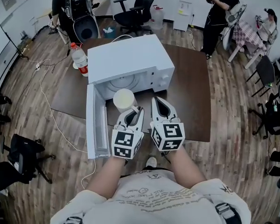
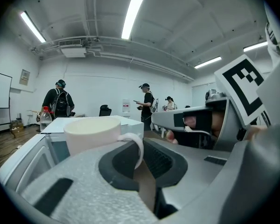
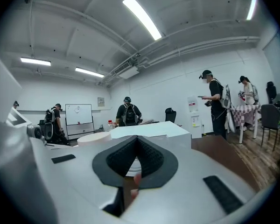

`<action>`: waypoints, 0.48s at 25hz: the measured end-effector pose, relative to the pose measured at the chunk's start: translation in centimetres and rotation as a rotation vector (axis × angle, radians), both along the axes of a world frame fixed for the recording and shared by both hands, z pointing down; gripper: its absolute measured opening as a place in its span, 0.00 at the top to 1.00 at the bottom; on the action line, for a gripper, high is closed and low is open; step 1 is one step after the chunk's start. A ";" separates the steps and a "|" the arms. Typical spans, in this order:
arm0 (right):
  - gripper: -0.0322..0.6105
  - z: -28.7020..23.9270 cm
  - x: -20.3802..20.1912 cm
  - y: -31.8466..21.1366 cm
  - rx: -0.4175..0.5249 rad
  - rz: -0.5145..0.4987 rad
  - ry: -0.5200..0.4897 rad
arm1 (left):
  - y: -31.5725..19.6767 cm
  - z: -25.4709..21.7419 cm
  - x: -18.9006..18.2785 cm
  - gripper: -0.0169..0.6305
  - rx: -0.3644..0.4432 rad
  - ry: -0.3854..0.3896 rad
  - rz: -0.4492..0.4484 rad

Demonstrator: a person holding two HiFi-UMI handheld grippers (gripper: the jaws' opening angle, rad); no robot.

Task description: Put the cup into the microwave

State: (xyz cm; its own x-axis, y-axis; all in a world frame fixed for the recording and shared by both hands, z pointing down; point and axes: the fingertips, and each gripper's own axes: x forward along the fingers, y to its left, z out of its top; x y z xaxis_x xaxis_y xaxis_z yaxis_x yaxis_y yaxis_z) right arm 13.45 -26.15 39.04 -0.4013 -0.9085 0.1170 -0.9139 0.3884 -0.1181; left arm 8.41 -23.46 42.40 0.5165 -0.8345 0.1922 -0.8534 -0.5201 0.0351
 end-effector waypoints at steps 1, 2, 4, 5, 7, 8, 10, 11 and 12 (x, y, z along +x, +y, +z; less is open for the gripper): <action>0.93 0.1 -0.2 -0.7 -0.003 -0.020 0.000 | -0.5 0.3 -0.2 0.92 -0.006 0.001 -0.020; 0.93 0.2 -0.4 -1.3 -0.007 -0.037 -0.003 | -1.0 0.6 -0.3 0.92 -0.009 0.001 -0.036; 0.93 0.5 -0.7 -2.4 -0.015 -0.061 -0.013 | -1.9 1.2 -0.6 0.92 -0.010 -0.004 -0.054; 0.93 0.7 -0.9 -2.8 -0.019 -0.070 -0.018 | -2.2 1.5 -0.7 0.92 -0.007 -0.004 -0.053; 0.93 1.3 -1.2 -3.7 -0.027 -0.081 -0.024 | -2.9 2.0 -1.0 0.92 0.002 -0.008 -0.044; 0.93 1.7 -1.4 -4.2 -0.033 -0.084 -0.025 | -3.3 2.4 -1.2 0.92 0.005 -0.016 -0.042; 0.93 2.6 -2.0 -4.9 -0.048 -0.091 -0.023 | -4.1 3.4 -1.8 0.92 0.003 -0.035 -0.042; 0.93 3.0 -2.3 -5.1 -0.052 -0.096 -0.020 | -4.5 4.0 -2.0 0.92 0.000 -0.041 -0.043; 0.93 3.3 -2.6 -5.3 -0.053 -0.101 -0.016 | -5.0 4.4 -2.2 0.92 -0.002 -0.045 -0.046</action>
State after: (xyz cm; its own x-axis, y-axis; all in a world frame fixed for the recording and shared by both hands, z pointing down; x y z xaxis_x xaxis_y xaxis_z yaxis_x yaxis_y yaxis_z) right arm 10.90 -31.49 42.36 -0.4925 -0.8561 0.1566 -0.8683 0.4711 -0.1555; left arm 6.17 -28.49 46.81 0.4686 -0.8566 0.2162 -0.8770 -0.4804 -0.0026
